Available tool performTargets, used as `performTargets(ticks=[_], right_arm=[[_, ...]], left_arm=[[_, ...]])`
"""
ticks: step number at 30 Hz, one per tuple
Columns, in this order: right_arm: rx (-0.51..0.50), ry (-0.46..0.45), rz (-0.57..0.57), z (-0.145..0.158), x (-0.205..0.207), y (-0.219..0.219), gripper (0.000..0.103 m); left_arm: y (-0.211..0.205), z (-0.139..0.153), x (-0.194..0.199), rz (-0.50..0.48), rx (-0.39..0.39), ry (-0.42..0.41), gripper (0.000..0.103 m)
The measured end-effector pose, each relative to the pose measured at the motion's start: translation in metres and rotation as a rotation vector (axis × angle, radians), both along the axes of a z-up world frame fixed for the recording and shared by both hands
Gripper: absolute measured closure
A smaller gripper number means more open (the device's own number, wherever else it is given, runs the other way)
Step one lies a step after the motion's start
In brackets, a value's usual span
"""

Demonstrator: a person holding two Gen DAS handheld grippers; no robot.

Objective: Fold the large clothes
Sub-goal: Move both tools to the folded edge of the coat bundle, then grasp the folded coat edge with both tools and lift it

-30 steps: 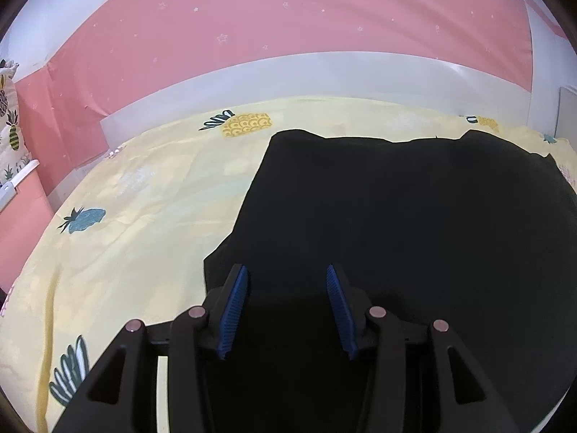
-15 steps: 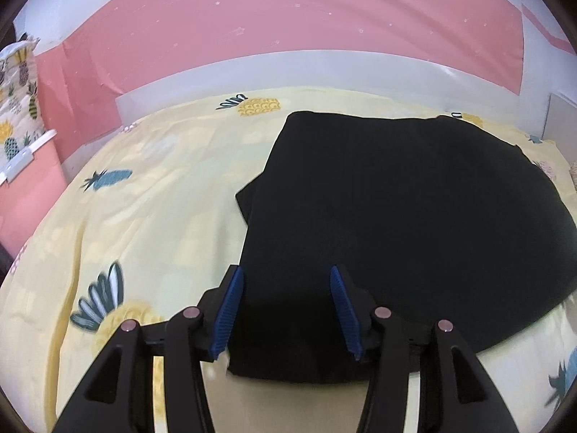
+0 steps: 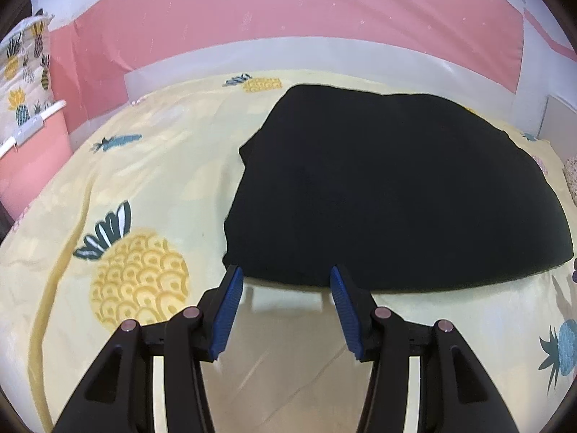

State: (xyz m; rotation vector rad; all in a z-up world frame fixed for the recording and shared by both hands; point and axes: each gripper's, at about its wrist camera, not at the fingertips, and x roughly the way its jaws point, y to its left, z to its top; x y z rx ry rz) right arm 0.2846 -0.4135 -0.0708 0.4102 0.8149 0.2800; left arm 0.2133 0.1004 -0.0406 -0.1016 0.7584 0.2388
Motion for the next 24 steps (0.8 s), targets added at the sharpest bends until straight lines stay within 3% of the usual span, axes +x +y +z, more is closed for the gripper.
performTargets(ticks=[5, 10, 18, 24], right_arm=[[0.072, 0.039, -0.01, -0.011, 0.011, -0.005, 0.03], [0.159, 0.063, -0.033, -0.022, 0.02, -0.012, 0.029], [0.323, 0.066, -0.083, -0.028, 0.041, -0.026, 0.027], [0.372, 0.055, -0.111, -0.029, 0.055, -0.027, 0.026]], left_arm=[[0.005, -0.014, 0.004, 0.01, -0.058, 0.039, 0.045], [0.018, -0.029, 0.013, 0.026, -0.184, 0.066, 0.039], [0.036, -0.037, 0.023, 0.038, -0.361, 0.02, 0.033], [0.046, -0.038, 0.028, 0.04, -0.441, -0.016, 0.028]])
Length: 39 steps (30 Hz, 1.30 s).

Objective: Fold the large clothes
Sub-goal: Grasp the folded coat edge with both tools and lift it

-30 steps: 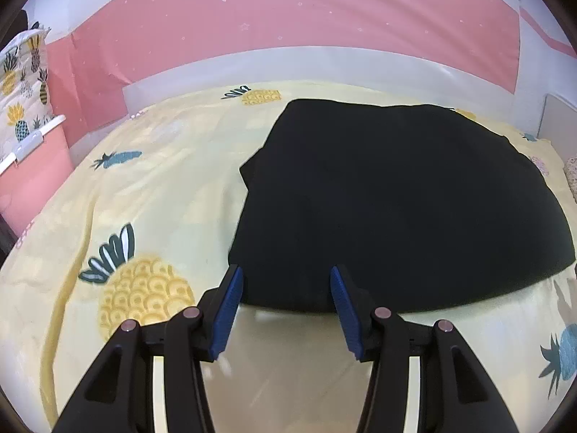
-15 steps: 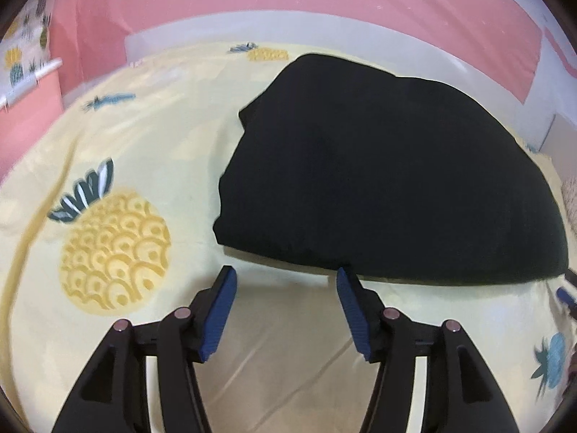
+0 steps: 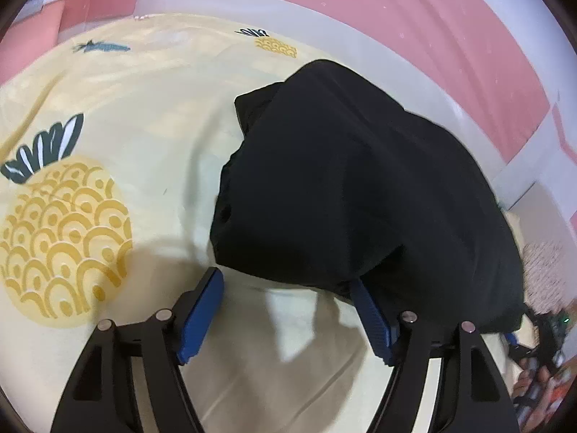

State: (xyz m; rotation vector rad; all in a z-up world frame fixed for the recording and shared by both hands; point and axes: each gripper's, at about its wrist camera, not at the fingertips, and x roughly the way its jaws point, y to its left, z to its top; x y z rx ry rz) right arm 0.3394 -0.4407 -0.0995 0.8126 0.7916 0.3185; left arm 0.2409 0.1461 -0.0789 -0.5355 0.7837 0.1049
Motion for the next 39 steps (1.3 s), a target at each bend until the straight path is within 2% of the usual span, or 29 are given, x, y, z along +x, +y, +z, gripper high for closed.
performTargets(ticks=[4, 8, 10, 16, 21, 24, 27, 29, 30, 31, 32, 34, 36, 39], right_arm=[[0.003, -0.008, -0.01, 0.001, 0.001, 0.0, 0.026], [-0.004, -0.025, -0.011, 0.0, -0.003, 0.0, 0.026], [-0.011, -0.028, -0.016, -0.001, -0.002, 0.001, 0.026], [-0.014, -0.024, -0.021, -0.002, 0.01, 0.004, 0.022], [-0.003, -0.011, -0.032, 0.0, 0.022, 0.005, 0.018], [0.013, -0.006, -0.043, -0.001, 0.031, 0.006, 0.018], [0.019, -0.001, -0.046, -0.002, 0.041, 0.006, 0.02], [0.006, 0.011, -0.045, -0.002, 0.046, 0.007, 0.026], [0.0, 0.018, -0.043, -0.001, 0.048, 0.007, 0.033], [-0.002, 0.03, -0.038, 0.0, 0.048, 0.008, 0.043], [0.0, 0.037, -0.033, 0.002, 0.047, 0.009, 0.048], [-0.014, 0.046, -0.027, 0.009, 0.041, 0.01, 0.06], [-0.025, 0.063, -0.015, 0.016, 0.03, 0.009, 0.062], [-0.037, 0.076, -0.004, 0.022, 0.005, 0.007, 0.063]], left_arm=[[0.005, -0.001, -0.009, 0.023, -0.061, -0.028, 0.027], [0.019, -0.004, -0.025, 0.076, -0.197, -0.071, 0.026], [0.023, -0.005, -0.021, 0.086, -0.239, -0.077, 0.023], [0.028, -0.003, 0.008, 0.115, -0.282, -0.097, 0.008], [0.034, -0.005, 0.035, 0.151, -0.288, -0.103, 0.007], [0.034, -0.005, 0.054, 0.161, -0.246, -0.095, 0.009], [0.028, -0.004, 0.067, 0.164, -0.164, -0.091, 0.015], [0.025, -0.002, 0.068, 0.154, -0.123, -0.073, 0.024], [0.023, 0.0, 0.07, 0.143, -0.103, -0.06, 0.027], [0.02, 0.003, 0.071, 0.13, -0.082, -0.047, 0.035], [0.017, 0.008, 0.071, 0.117, -0.059, -0.041, 0.047], [0.011, 0.02, 0.067, 0.087, -0.006, -0.032, 0.059], [0.009, 0.028, 0.058, 0.057, 0.021, -0.02, 0.063], [0.014, 0.031, 0.032, 0.027, 0.003, -0.017, 0.065]])
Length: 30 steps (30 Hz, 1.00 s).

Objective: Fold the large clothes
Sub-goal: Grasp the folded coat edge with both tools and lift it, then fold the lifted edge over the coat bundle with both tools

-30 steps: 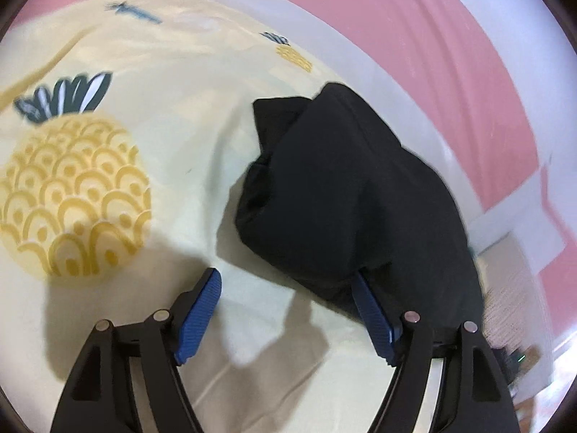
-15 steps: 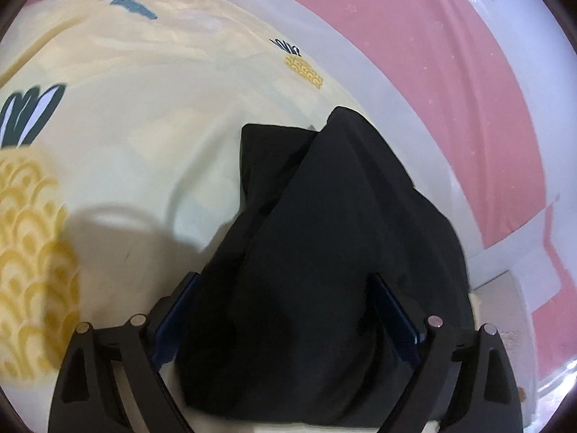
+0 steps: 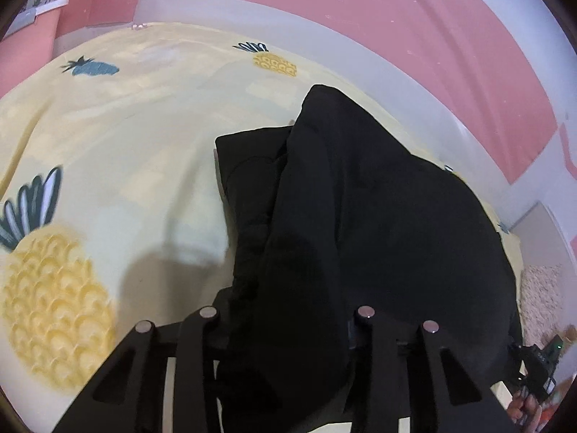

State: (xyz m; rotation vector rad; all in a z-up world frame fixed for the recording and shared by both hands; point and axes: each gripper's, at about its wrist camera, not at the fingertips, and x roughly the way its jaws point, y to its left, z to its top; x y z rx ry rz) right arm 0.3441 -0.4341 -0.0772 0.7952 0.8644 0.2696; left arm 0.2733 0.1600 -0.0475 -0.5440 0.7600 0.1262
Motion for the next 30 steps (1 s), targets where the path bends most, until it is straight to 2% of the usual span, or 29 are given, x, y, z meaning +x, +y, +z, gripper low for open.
performTargets(ticks=[5, 12, 15, 17, 20, 21, 23, 25, 28, 30], right_arm=[[0.021, 0.008, 0.036, 0.005, -0.065, -0.013, 0.063], [0.044, 0.026, 0.049, 0.014, -0.166, -0.026, 0.063], [0.04, 0.039, 0.058, 0.013, -0.203, -0.029, 0.062], [0.039, 0.045, 0.064, 0.011, -0.214, -0.03, 0.061], [0.053, 0.058, 0.061, 0.002, -0.215, -0.032, 0.051], [0.057, 0.07, 0.055, 0.0, -0.213, -0.032, 0.044], [0.025, 0.083, 0.042, 0.003, -0.211, -0.033, 0.04], [-0.051, 0.063, 0.032, 0.014, -0.215, -0.033, 0.036], [-0.158, -0.013, -0.008, 0.038, -0.227, -0.039, 0.034], [-0.198, -0.077, -0.021, 0.057, -0.228, -0.042, 0.032]], left_arm=[[0.002, 0.0, -0.058, -0.041, -0.035, 0.0, 0.065], [-0.003, 0.014, -0.165, -0.09, -0.075, -0.016, 0.065], [-0.006, 0.011, -0.209, -0.099, -0.087, -0.014, 0.065], [-0.009, 0.008, -0.234, -0.099, -0.08, -0.014, 0.064], [-0.009, -0.003, -0.243, -0.091, -0.09, -0.012, 0.059], [-0.007, -0.006, -0.242, -0.084, -0.101, -0.001, 0.057], [-0.007, -0.003, -0.24, -0.083, -0.098, 0.015, 0.051], [-0.007, 0.005, -0.241, -0.091, -0.056, 0.031, 0.049], [-0.002, 0.022, -0.255, -0.071, 0.037, -0.011, 0.047], [0.002, 0.034, -0.259, -0.057, 0.075, -0.049, 0.037]])
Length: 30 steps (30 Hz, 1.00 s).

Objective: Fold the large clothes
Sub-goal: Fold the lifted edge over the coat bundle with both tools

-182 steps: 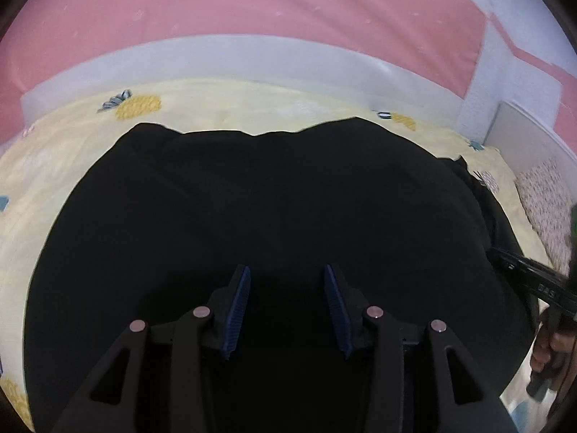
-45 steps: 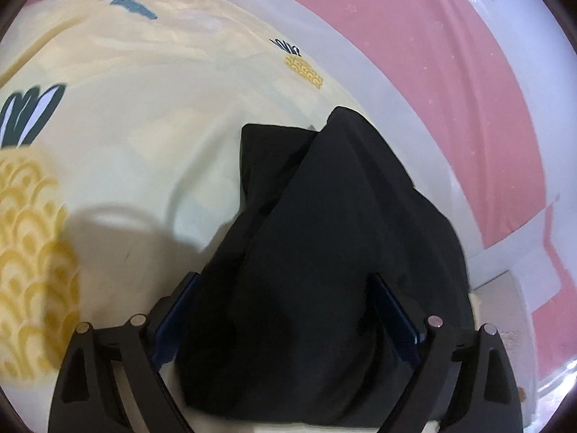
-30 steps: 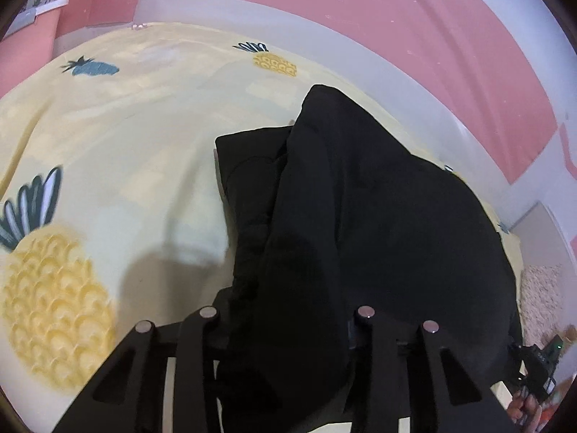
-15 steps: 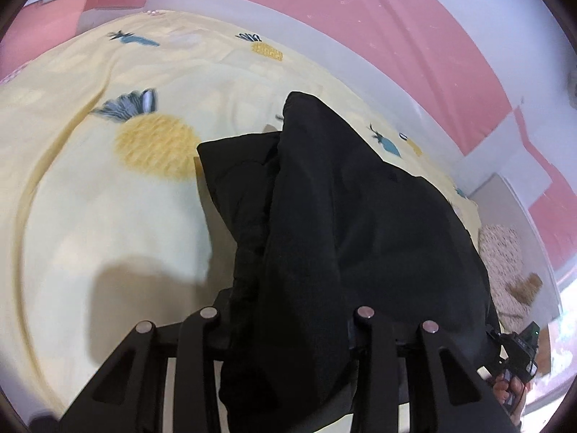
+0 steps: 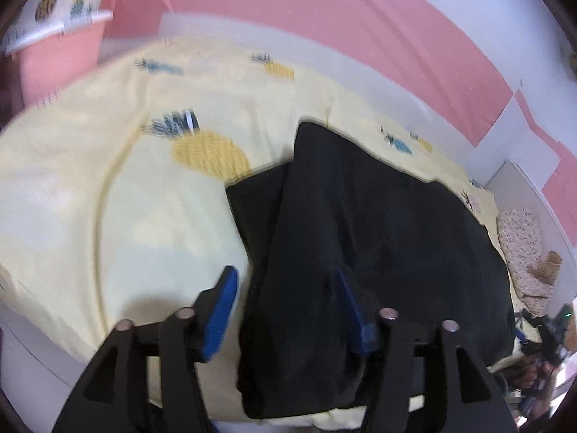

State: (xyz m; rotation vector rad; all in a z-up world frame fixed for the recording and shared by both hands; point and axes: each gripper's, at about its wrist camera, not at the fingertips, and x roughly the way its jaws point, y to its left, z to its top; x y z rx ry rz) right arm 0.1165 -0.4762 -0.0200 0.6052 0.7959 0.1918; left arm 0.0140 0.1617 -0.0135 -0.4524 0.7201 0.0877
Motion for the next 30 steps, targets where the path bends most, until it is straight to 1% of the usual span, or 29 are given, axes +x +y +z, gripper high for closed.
performTargets(ticks=[1, 2, 4, 6, 8, 9, 10, 12, 14, 15, 16, 17, 18, 19, 20, 22, 23, 24, 25, 26, 27, 29, 30], right_arm=[[-0.018, -0.019, 0.008, 0.006, 0.004, 0.002, 0.031], [-0.037, -0.026, 0.019, 0.009, 0.011, 0.004, 0.031], [-0.064, -0.033, 0.05, 0.013, 0.027, 0.011, 0.031], [-0.075, -0.044, 0.088, 0.017, 0.056, 0.022, 0.031], [-0.081, -0.045, 0.122, 0.017, 0.078, 0.03, 0.031], [-0.085, -0.031, 0.126, 0.017, 0.095, 0.035, 0.031], [-0.089, -0.022, 0.134, 0.017, 0.101, 0.036, 0.031], [-0.086, 0.005, 0.175, 0.011, 0.124, 0.044, 0.031], [-0.082, 0.07, 0.172, 0.002, 0.149, 0.048, 0.031], [-0.052, 0.113, 0.182, -0.006, 0.16, 0.049, 0.031], [-0.027, 0.138, 0.181, -0.011, 0.162, 0.048, 0.033], [0.013, 0.177, 0.168, -0.019, 0.168, 0.046, 0.042], [0.027, 0.175, 0.153, -0.02, 0.169, 0.045, 0.074], [0.016, 0.15, 0.148, -0.016, 0.168, 0.046, 0.081], [-0.004, 0.112, 0.137, -0.008, 0.165, 0.046, 0.084], [-0.031, 0.028, 0.126, 0.005, 0.161, 0.048, 0.086], [-0.042, 0.001, 0.117, 0.008, 0.162, 0.049, 0.086], [-0.05, 0.0, 0.104, 0.006, 0.167, 0.05, 0.086], [-0.055, 0.011, 0.101, 0.001, 0.173, 0.051, 0.086], [-0.066, 0.032, 0.1, -0.01, 0.18, 0.053, 0.086], [-0.071, 0.061, 0.097, -0.025, 0.186, 0.054, 0.086], [-0.064, 0.098, 0.092, -0.047, 0.193, 0.055, 0.085], [-0.062, 0.098, 0.089, -0.051, 0.194, 0.054, 0.085]], left_arm=[[0.002, 0.006, 0.004, -0.004, 0.007, -0.016, 0.031], [0.004, 0.01, 0.013, -0.013, 0.012, -0.017, 0.03], [0.007, 0.016, 0.04, -0.048, 0.012, -0.017, 0.029], [0.008, 0.021, 0.07, -0.066, 0.014, -0.003, 0.029], [0.011, 0.022, 0.103, -0.095, -0.018, 0.016, 0.029], [0.013, 0.021, 0.12, -0.093, -0.035, 0.032, 0.029], [0.015, 0.021, 0.137, -0.082, -0.037, 0.053, 0.029], [0.013, 0.019, 0.165, -0.099, -0.04, 0.08, 0.029], [0.013, 0.007, 0.194, -0.1, -0.085, 0.139, 0.029], [0.013, -0.002, 0.203, -0.091, -0.105, 0.169, 0.03], [0.013, -0.011, 0.212, -0.082, -0.128, 0.201, 0.031], [0.011, -0.021, 0.22, -0.075, -0.141, 0.238, 0.037], [0.009, -0.026, 0.222, -0.064, -0.135, 0.246, 0.043], [0.006, -0.024, 0.22, -0.041, -0.105, 0.225, 0.059], [0.004, -0.019, 0.217, -0.025, -0.079, 0.194, 0.074], [0.001, -0.005, 0.211, 0.004, -0.041, 0.102, 0.079], [0.001, 0.0, 0.21, 0.013, -0.023, 0.058, 0.08], [-0.001, 0.0, 0.213, 0.019, -0.004, 0.038, 0.08], [-0.003, -0.003, 0.216, 0.02, 0.021, 0.035, 0.08], [-0.005, -0.01, 0.221, 0.018, 0.052, 0.041, 0.08], [-0.005, -0.022, 0.226, 0.024, 0.051, 0.057, 0.079], [-0.002, -0.039, 0.23, 0.032, 0.008, 0.074, 0.077], [-0.001, -0.044, 0.23, 0.036, 0.009, 0.071, 0.077]])
